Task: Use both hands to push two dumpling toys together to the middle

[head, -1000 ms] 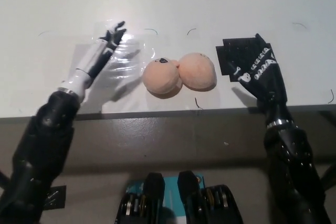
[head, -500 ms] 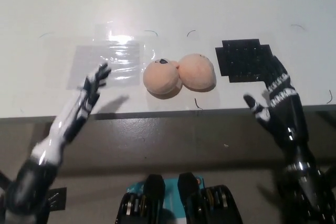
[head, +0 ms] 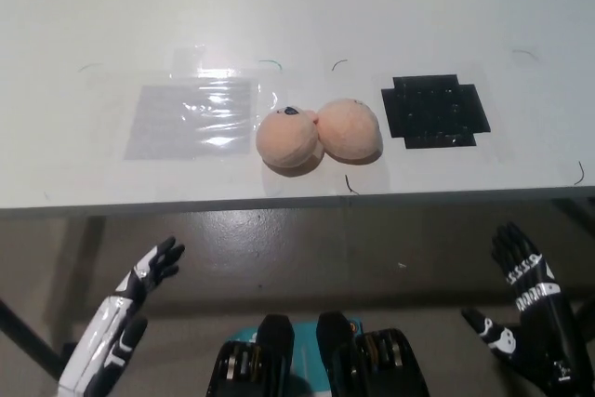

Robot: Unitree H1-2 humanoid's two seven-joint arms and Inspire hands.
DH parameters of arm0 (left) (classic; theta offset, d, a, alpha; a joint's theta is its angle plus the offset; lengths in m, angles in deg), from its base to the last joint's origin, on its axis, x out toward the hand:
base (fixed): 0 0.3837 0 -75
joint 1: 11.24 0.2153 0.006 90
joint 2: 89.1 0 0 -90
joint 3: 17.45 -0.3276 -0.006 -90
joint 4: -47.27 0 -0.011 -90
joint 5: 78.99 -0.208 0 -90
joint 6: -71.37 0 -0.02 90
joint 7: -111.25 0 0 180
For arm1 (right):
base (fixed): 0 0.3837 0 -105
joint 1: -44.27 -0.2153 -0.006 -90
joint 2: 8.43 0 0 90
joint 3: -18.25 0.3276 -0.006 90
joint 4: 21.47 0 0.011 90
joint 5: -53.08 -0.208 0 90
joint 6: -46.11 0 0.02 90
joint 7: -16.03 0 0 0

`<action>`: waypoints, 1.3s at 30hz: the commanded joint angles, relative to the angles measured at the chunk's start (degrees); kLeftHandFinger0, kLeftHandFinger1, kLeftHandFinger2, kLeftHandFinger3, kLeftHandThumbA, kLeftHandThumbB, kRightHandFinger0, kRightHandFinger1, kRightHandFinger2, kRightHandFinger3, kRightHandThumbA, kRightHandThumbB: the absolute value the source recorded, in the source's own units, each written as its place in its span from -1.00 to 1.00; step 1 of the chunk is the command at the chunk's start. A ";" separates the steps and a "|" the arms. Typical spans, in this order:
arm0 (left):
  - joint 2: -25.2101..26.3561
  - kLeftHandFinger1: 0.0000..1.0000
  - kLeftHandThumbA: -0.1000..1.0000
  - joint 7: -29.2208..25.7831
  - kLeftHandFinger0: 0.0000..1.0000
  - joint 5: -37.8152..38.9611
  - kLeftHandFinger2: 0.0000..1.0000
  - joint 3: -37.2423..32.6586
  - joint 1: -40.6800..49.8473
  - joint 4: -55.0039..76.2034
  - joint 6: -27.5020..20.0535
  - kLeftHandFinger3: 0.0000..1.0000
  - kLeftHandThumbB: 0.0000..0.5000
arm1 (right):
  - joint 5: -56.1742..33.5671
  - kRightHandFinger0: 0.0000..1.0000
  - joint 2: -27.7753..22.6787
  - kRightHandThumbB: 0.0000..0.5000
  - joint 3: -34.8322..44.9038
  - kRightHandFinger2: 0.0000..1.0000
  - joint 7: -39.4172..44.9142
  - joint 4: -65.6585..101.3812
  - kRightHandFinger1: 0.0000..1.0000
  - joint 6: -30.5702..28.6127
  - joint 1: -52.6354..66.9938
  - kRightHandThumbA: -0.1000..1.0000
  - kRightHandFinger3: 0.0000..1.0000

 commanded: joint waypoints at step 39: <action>-0.26 1.00 1.00 0.73 1.00 3.63 1.00 3.83 0.05 -20.76 -7.40 1.00 0.53 | -2.31 1.00 -1.79 0.34 3.63 1.00 1.71 -14.09 1.00 -8.19 -0.93 1.00 1.00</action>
